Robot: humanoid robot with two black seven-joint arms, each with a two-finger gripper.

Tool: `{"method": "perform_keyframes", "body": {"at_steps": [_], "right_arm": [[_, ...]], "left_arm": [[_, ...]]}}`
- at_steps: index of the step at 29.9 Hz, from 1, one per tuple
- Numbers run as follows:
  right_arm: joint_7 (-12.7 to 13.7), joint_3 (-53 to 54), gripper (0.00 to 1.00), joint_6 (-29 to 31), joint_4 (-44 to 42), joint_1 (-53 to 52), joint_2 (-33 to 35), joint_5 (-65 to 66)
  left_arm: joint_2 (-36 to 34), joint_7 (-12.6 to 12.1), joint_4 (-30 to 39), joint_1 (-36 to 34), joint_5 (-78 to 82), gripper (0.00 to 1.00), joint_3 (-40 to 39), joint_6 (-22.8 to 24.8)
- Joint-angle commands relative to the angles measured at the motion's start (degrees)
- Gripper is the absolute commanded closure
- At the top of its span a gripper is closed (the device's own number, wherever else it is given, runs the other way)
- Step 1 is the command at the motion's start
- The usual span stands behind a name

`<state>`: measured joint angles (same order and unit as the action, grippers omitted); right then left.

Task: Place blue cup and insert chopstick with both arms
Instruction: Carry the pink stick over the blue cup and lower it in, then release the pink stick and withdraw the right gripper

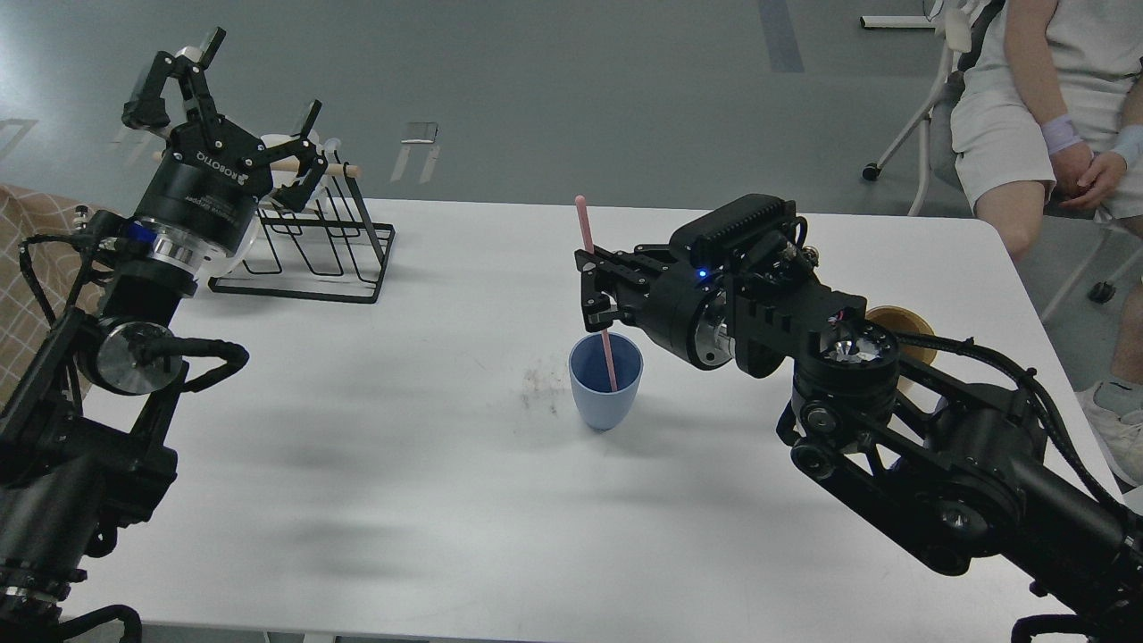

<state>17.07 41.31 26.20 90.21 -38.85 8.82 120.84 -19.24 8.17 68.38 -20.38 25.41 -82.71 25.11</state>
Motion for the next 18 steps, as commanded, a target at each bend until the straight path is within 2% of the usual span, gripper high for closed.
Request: {"method": "perform_keyframes", "body": {"at_steps": [1, 4, 6, 7, 9, 10, 18], "right_arm": [[0.1, 0.3, 0.69, -2.0, 0.2, 0.9, -0.1, -0.2], [0.0, 0.3, 0.54, -2.2, 0.4, 0.9, -0.1, -0.2], [-0.1, 0.3, 0.39, -2.2, 0.7, 0.8, 0.0, -0.3], [-0.1, 0.2, 0.27, -2.2, 1.1, 0.7, 0.2, -0.3], [-0.1, 0.2, 0.17, -2.2, 1.6, 0.7, 0.4, -0.3], [0.0, 0.2, 0.08, -2.1, 2.2, 0.7, 0.6, -0.3], [-0.3, 8.1, 0.00, -2.1, 3.9, -2.9, -0.1, -0.8]], "left_arm": [[0.1, 0.0, -0.1, 0.3, 0.0, 0.03, 0.0, 0.0], [0.0, 0.0, -0.1, 0.3, 0.0, 0.03, 0.0, 0.0], [-0.1, 0.0, -0.1, 0.2, 0.0, 0.03, 0.0, 0.0], [-0.1, 0.0, -0.1, 0.2, 0.0, 0.03, 0.0, 0.0], [-0.2, 0.0, -0.1, 0.2, 0.0, 0.03, 0.0, 0.0], [-0.2, 0.0, -0.1, 0.2, 0.0, 0.03, 0.0, 0.0], [-0.2, 0.0, -0.1, 0.1, 0.0, 0.03, 0.0, 0.0]]}}
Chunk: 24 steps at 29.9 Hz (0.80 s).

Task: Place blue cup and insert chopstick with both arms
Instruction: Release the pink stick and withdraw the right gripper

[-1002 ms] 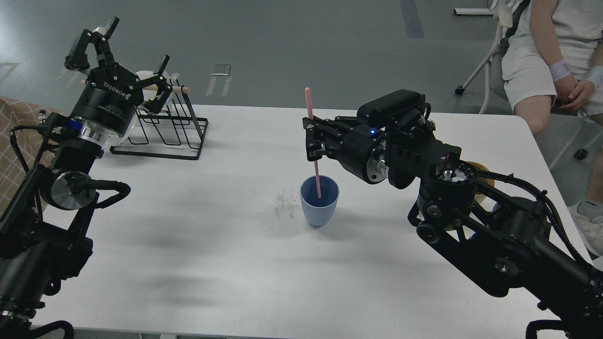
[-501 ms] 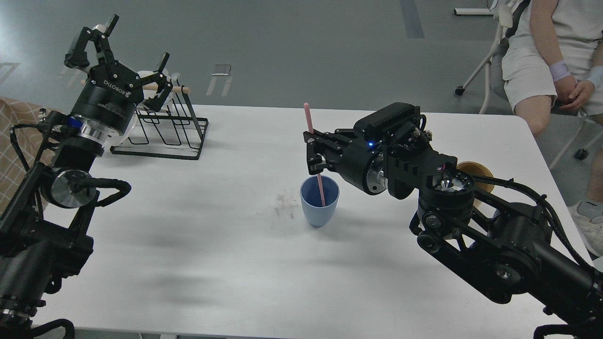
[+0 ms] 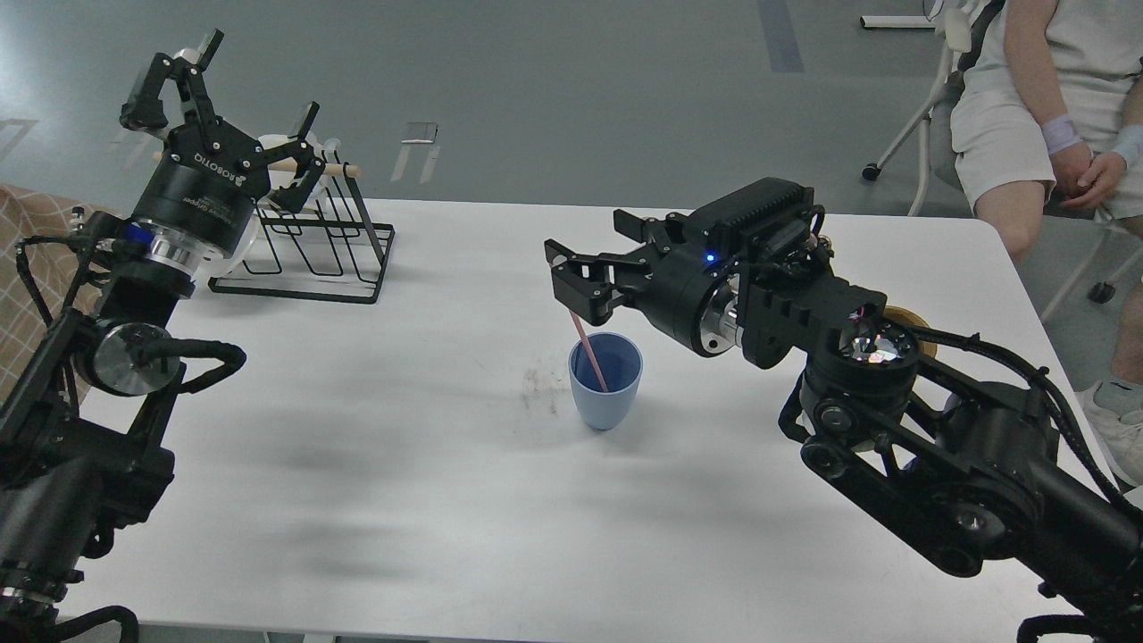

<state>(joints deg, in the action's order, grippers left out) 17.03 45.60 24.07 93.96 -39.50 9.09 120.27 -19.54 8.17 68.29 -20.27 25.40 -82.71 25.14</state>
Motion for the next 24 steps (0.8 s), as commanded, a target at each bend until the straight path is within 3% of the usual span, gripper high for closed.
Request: {"method": "perform_keyframes", "body": {"at_steps": [1, 11, 18, 24], "right_arm": [[-0.3, 5.4, 0.00, 0.0, 0.2, -3.6, -0.4, -0.3], [-0.8, 25.1, 0.00, -0.6, -9.1, -10.9, -0.4, -11.0], [-3.9, 35.8, 0.00, -0.2, -18.5, -12.4, 1.5, -37.7], [-4.0, 39.0, 0.00, -0.1, -24.0, -9.8, 3.7, -59.6]], "left_arm": [[0.0, 0.0, 0.0, 0.0, 0.0, 0.03, 0.0, 0.0], [0.0, 0.0, -0.3, -0.6, 0.0, 0.03, 0.4, 0.0], [-1.5, 0.1, -0.7, -0.6, -0.4, 0.03, 0.0, 1.0], [-2.3, 0.0, -0.7, -1.1, -0.7, 0.03, -0.5, 1.1]]}}
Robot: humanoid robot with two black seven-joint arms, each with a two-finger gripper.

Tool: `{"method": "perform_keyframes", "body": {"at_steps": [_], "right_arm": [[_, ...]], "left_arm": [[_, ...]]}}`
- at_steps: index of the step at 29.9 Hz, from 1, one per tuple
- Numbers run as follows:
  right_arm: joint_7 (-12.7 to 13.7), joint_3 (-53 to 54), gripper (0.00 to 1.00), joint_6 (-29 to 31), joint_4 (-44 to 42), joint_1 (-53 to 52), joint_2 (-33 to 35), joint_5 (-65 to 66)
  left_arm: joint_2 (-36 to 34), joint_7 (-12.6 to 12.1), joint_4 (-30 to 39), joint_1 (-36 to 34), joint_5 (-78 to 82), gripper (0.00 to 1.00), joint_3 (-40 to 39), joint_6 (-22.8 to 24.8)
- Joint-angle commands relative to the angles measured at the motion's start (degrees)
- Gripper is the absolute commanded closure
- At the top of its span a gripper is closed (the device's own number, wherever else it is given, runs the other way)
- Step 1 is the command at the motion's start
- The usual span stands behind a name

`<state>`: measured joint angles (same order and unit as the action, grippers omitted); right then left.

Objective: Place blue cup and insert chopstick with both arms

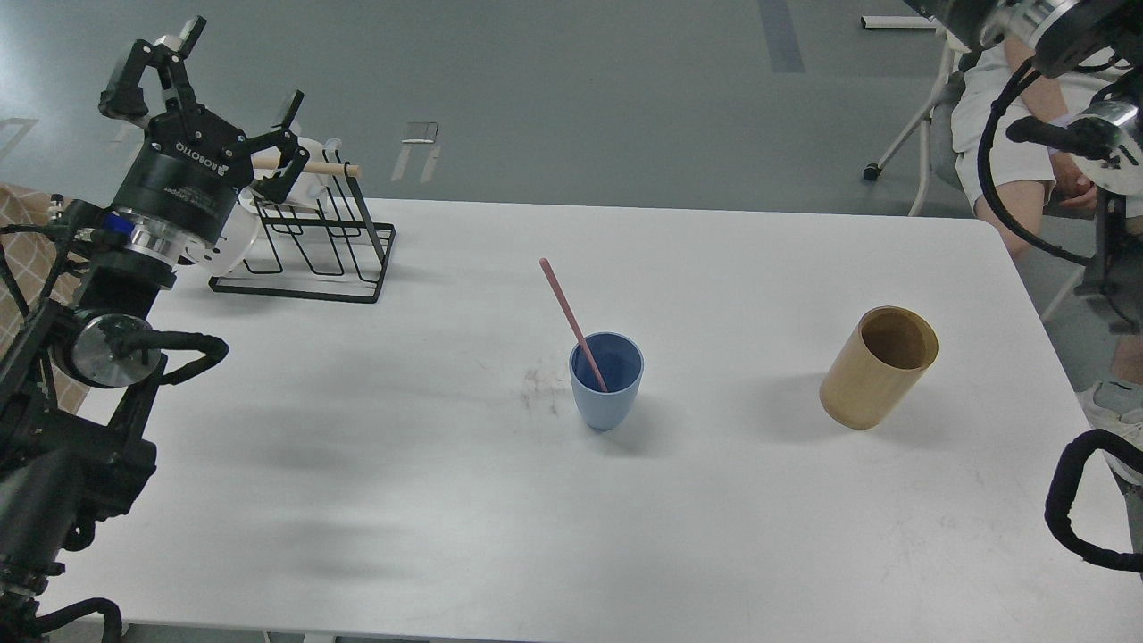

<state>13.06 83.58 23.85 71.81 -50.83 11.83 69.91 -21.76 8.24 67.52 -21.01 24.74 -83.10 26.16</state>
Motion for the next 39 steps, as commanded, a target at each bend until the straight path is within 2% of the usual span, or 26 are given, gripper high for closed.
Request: {"method": "perform_keyframes", "body": {"at_steps": [1, 5, 10, 19, 25, 39], "right_arm": [[-0.1, 1.2, 0.00, 0.1, -1.8, 2.1, 1.4, -11.4], [-0.1, 5.8, 0.00, -0.3, -1.8, 5.6, 1.6, -22.9], [-0.1, 11.0, 0.00, -0.4, -1.6, 9.7, 0.8, -26.7], [-0.1, 14.9, 0.00, -1.8, -8.8, 10.0, -1.0, -28.9], [-0.1, 15.6, 0.00, -1.6, -8.1, 13.2, -1.7, -41.7], [-0.1, 18.5, 0.00, -1.7, -8.7, 14.1, -1.5, -43.0]], "left_arm": [[-0.1, -0.1, 0.1, -0.4, 0.0, 0.03, -0.1, 0.0], [-0.4, -0.1, 0.1, 0.0, 0.0, 0.03, -0.7, 0.2], [-0.4, -0.1, 0.1, 0.3, 0.0, 0.03, -2.2, 0.0], [-0.9, -0.1, -0.2, 0.3, 0.0, 0.03, -3.1, 0.1], [-0.6, -0.1, -0.2, 0.3, 0.0, 0.03, -3.3, 0.0], [0.0, -0.2, 0.1, 0.3, 0.0, 0.03, -3.9, -0.7]]}}
